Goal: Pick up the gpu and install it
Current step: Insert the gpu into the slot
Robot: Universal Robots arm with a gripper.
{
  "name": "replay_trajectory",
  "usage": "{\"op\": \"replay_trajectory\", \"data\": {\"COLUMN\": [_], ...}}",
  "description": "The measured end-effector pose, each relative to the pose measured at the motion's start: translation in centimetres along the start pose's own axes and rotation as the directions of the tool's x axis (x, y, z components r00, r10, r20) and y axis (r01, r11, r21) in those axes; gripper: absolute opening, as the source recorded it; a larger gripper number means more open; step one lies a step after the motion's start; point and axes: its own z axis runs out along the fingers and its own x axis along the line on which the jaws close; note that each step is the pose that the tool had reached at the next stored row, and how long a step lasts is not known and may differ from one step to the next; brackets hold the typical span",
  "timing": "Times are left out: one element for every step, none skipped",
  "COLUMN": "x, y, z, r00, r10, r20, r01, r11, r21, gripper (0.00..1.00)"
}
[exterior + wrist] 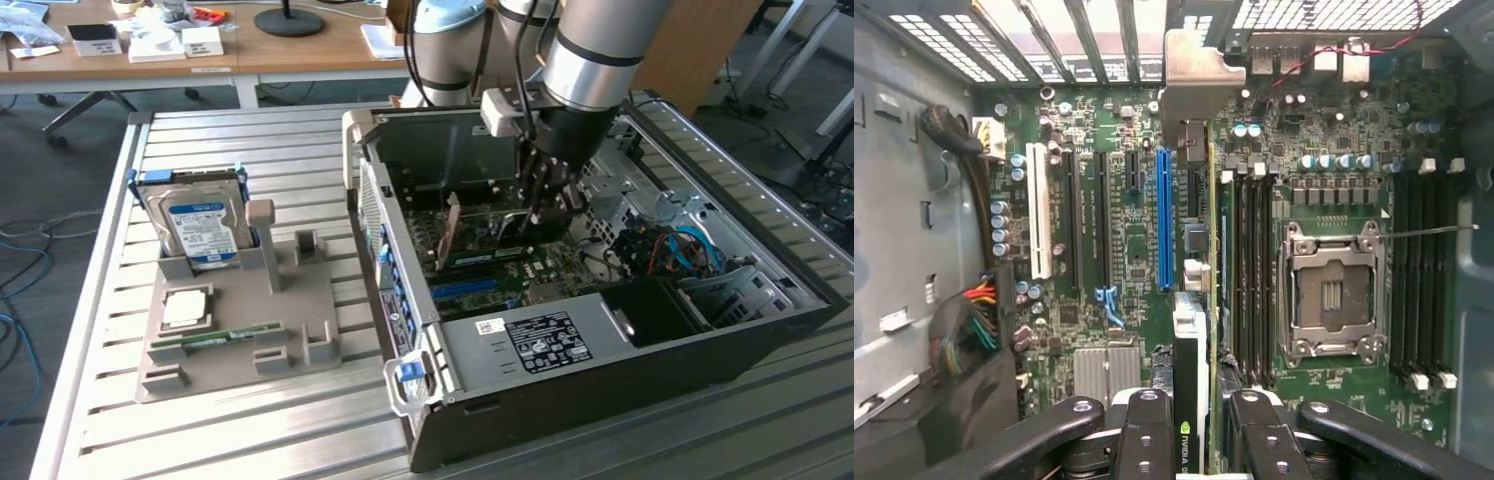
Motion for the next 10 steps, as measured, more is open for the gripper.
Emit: {"op": "replay_trajectory", "data": {"x": [0.01,0.02,0.03,0.03,0.04,0.05,0.06,0.07,0.08,0.09], "y": [0.05,0.10,0.16,0.24,0.34,0.46,0.57,0.67,0.76,0.86], "z": [0.14,0.25,0.28,0.32,0.42,0.53,0.67,0.81,0.94,1.06], "r00": [1.0000,1.0000,1.0000,1.0000,1.0000,1.0000,1.0000,1.0000,1.0000,1.0000], "r10": [0.000,0.000,0.000,0.000,0.000,0.000,0.000,0.000,0.000,0.000], "r20": [0.0000,0.0000,-0.0001,-0.0001,0.0002,0.0001,0.0001,0.0001,0.0002,0.0004], "r01": [0.000,0.000,0.000,0.000,0.000,0.000,0.000,0.000,0.000,0.000], "r11": [1.0000,1.0000,1.0000,1.0000,1.0000,1.0000,1.0000,1.0000,1.0000,1.0000], "r21": [0.0000,0.0000,-0.0001,-0.0001,0.0000,0.0001,0.0004,0.0014,0.0028,0.0044], "gripper": [0.27,0.27,0.27,0.27,0.27,0.27,0.27,0.27,0.27,0.27]}}
